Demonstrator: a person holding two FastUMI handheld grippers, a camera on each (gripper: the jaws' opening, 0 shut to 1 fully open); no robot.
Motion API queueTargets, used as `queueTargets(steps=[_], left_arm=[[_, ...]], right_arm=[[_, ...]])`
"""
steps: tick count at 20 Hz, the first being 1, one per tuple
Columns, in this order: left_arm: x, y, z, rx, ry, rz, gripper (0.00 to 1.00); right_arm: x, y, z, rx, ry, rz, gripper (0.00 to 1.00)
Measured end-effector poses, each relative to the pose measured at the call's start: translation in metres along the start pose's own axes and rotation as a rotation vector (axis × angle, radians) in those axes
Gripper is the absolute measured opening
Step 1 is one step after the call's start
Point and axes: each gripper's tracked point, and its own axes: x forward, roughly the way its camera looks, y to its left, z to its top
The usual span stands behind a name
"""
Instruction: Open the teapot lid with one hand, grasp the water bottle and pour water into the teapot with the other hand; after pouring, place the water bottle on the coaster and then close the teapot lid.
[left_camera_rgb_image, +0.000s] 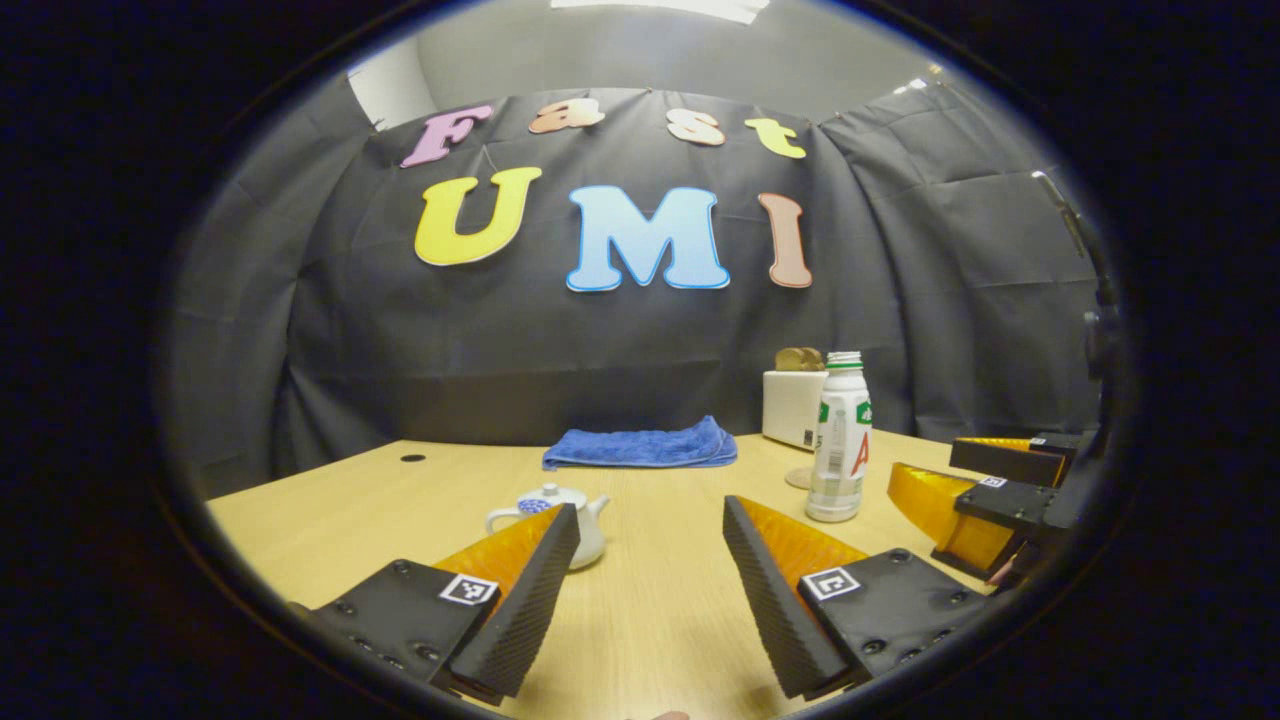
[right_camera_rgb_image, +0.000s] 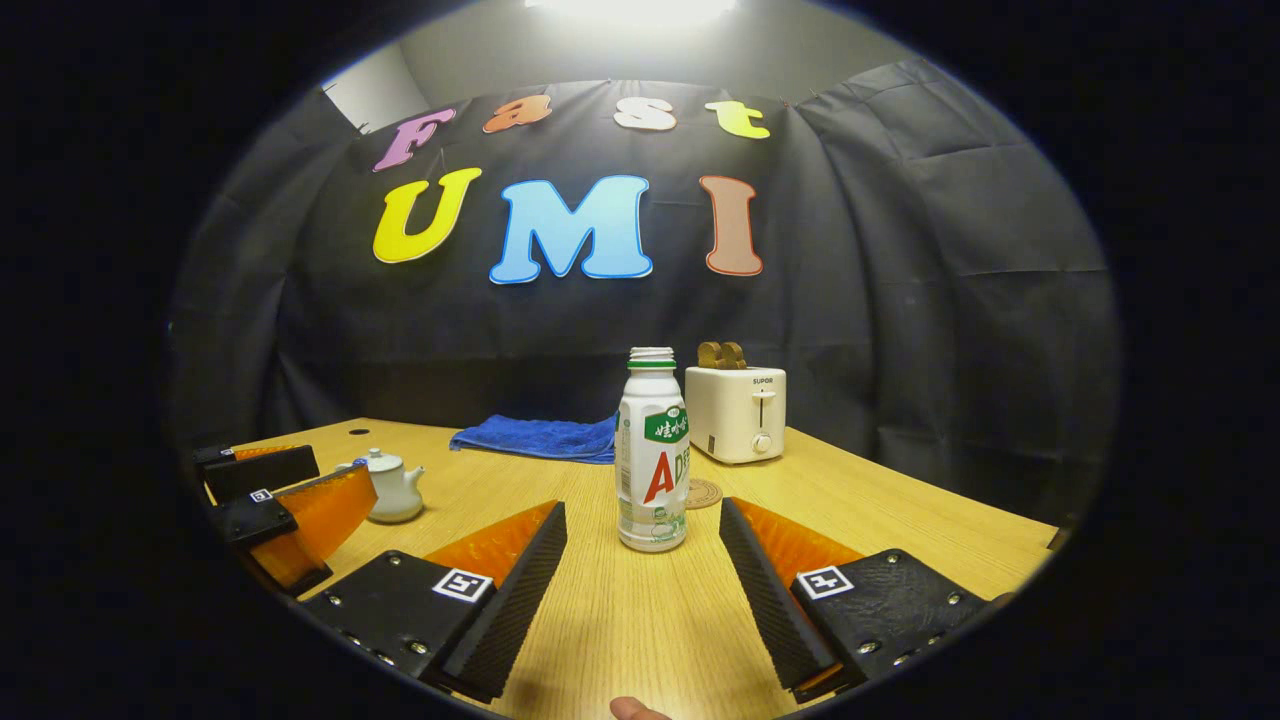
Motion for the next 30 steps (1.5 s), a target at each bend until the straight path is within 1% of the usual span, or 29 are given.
queueTargets(steps=[2, 3, 5, 7, 9, 12, 14, 16, 19, 21, 25, 26, 27, 28, 30], left_arm=[[0.007, 0.035, 0.0, -0.002, 0.009, 0.092, 1.0], [0.007, 0.04, 0.001, 0.001, 0.009, 0.111, 1.0], [0.013, 0.031, 0.002, 0.003, 0.007, 0.078, 0.99], [0.026, 0.034, 0.001, 0.002, 0.008, 0.069, 0.99], [0.045, 0.04, -0.004, -0.004, 0.045, 0.069, 0.99], [0.069, 0.054, 0.018, 0.006, 0.01, 0.083, 0.99], [0.085, 0.06, 0.025, 0.024, -0.009, 0.073, 0.98], [0.101, 0.071, 0.019, 0.047, 0.006, 0.089, 0.99], [0.115, 0.073, 0.002, 0.008, 0.056, 0.077, 0.99], [0.124, 0.08, -0.007, -0.012, 0.08, 0.094, 0.99], [0.135, 0.085, -0.021, -0.041, 0.122, 0.093, 0.99], [0.139, 0.087, -0.022, -0.045, 0.127, 0.092, 0.87], [0.138, 0.089, -0.021, -0.037, 0.123, 0.099, 0.84], [0.14, 0.091, -0.02, -0.02, 0.125, 0.104, 0.74], [0.142, 0.083, -0.023, 0.011, 0.14, 0.085, 0.52]], right_arm=[[0.0, 0.0, 0.0, 0.0, 0.001, 0.001, 0.95], [0.0, 0.0, -0.001, -0.001, 0.002, 0.001, 0.95], [0.0, 0.0, 0.0, -0.001, 0.0, 0.001, 0.95], [0.0, -0.001, 0.0, 0.0, 0.0, 0.001, 0.95], [0.0, -0.001, 0.0, -0.001, 0.0, 0.001, 0.95], [0.0, -0.001, 0.0, 0.0, 0.0, 0.002, 0.95], [0.001, -0.001, 0.0, -0.001, 0.0, 0.002, 0.95], [0.0, -0.001, 0.0, -0.001, -0.001, 0.001, 0.95], [0.001, -0.001, -0.001, -0.001, 0.0, 0.002, 0.95], [0.001, -0.002, -0.001, -0.001, -0.001, 0.002, 0.95], [0.001, -0.002, -0.001, -0.001, -0.001, 0.002, 0.95], [0.001, -0.002, -0.001, -0.001, -0.001, 0.001, 0.95], [0.0, -0.001, -0.001, -0.001, -0.001, 0.002, 0.95], [0.001, -0.002, -0.001, -0.001, 0.0, 0.002, 0.95], [0.001, -0.002, -0.001, -0.001, 0.0, 0.002, 0.95]])
